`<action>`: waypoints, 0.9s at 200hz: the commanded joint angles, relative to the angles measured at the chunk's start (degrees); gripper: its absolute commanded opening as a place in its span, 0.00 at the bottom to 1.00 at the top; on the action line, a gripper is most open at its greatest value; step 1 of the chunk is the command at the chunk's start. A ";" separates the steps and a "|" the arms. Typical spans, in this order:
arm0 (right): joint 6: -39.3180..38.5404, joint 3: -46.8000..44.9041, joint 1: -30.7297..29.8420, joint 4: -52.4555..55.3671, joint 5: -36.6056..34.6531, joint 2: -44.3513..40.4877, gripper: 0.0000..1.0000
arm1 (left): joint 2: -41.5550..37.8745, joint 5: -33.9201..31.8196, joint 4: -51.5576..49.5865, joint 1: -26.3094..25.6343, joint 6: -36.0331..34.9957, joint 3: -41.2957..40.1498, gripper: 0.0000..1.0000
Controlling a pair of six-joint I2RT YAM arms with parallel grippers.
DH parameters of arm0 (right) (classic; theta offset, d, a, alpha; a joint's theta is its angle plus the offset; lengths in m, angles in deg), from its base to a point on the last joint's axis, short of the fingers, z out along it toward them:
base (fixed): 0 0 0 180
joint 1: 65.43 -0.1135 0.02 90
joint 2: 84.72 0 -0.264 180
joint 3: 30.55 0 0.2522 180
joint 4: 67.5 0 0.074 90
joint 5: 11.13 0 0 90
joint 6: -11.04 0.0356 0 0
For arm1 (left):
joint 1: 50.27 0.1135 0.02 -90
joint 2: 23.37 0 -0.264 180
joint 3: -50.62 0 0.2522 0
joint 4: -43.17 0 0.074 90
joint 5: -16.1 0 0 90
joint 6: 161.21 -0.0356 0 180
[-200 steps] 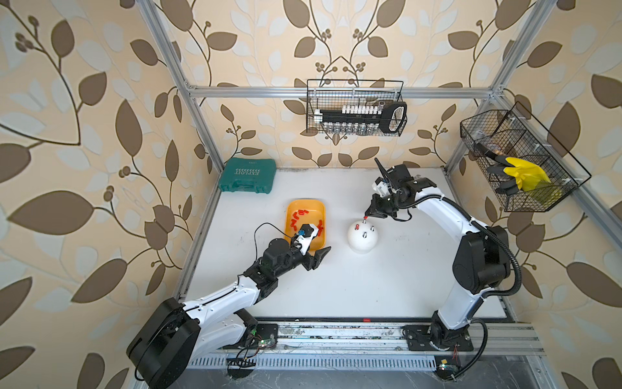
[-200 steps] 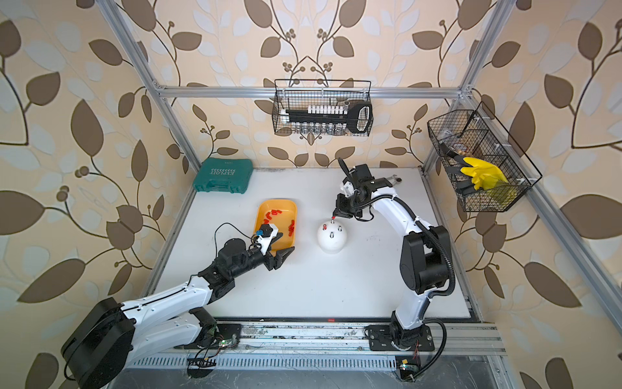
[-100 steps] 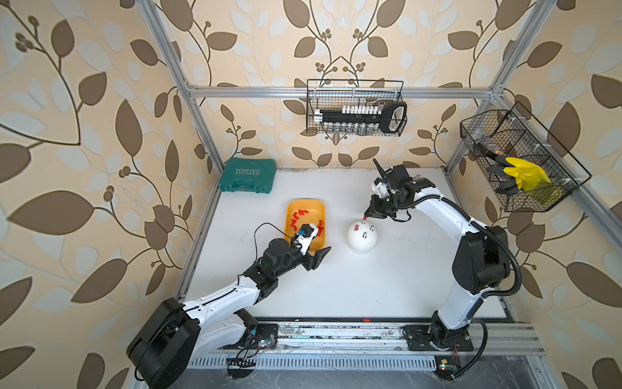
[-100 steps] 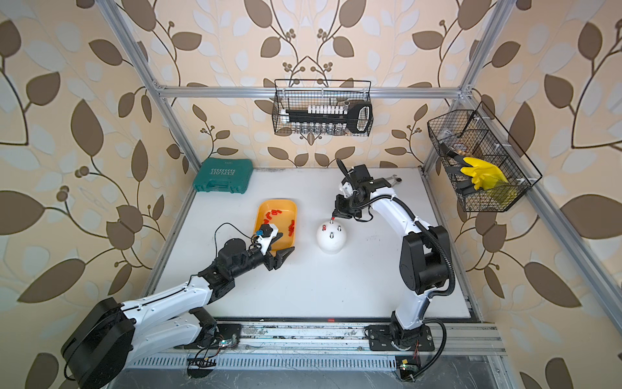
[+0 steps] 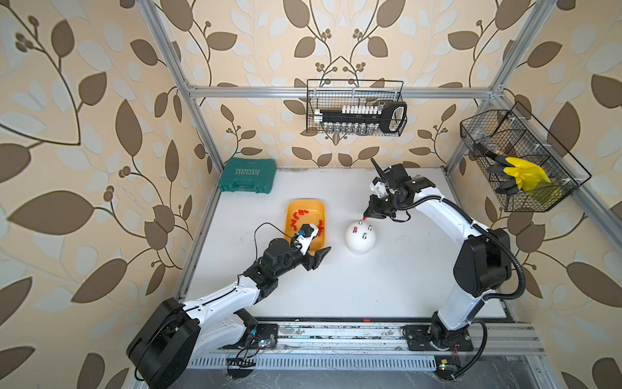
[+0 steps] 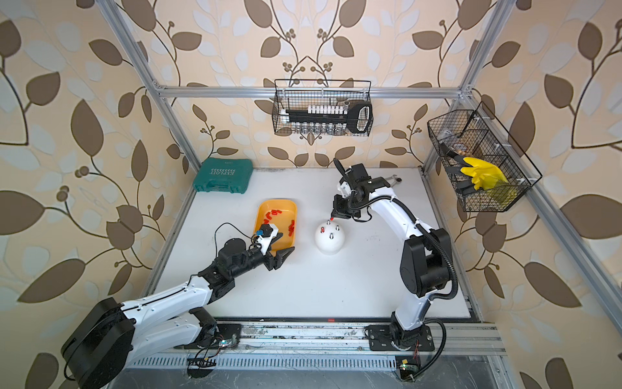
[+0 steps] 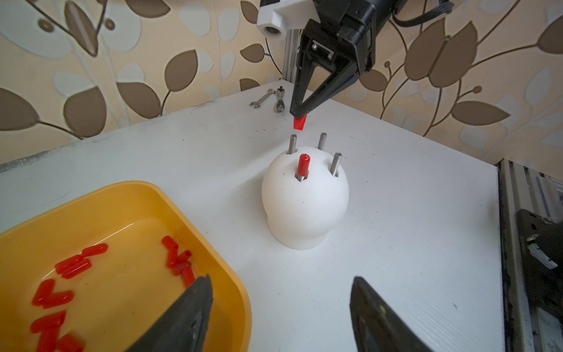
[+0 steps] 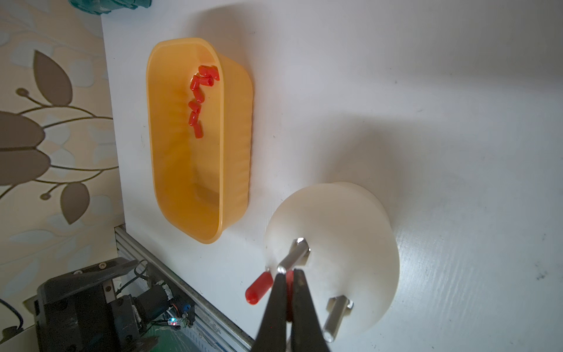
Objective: Cover the protruding screws with screw protection sleeves
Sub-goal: Attach the screw protection sleeve to the screw.
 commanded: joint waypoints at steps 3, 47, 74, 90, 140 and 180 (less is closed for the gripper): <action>-0.95 2.78 -1.26 2.32 -1.86 -2.44 0.03 | -0.39 1.16 1.24 -0.56 -0.02 2.16 0.73; -1.74 4.56 -2.81 4.12 -5.06 -1.41 0.03 | -0.22 1.03 1.24 -0.60 -0.03 2.16 0.73; -2.08 5.09 -3.67 4.32 -7.62 -0.44 0.03 | -0.69 1.05 1.10 -0.57 -0.03 2.16 0.73; -2.43 5.38 -3.89 4.85 -8.53 0.33 0.02 | -0.92 1.10 0.96 -0.56 -0.03 2.16 0.73; -2.53 5.80 -5.00 4.62 -8.63 2.58 0.02 | -1.10 1.25 0.75 -0.58 -0.04 2.16 0.73; -2.70 5.79 -5.42 4.55 -9.82 3.70 0.02 | -1.18 0.94 0.97 -0.57 -0.02 2.15 0.73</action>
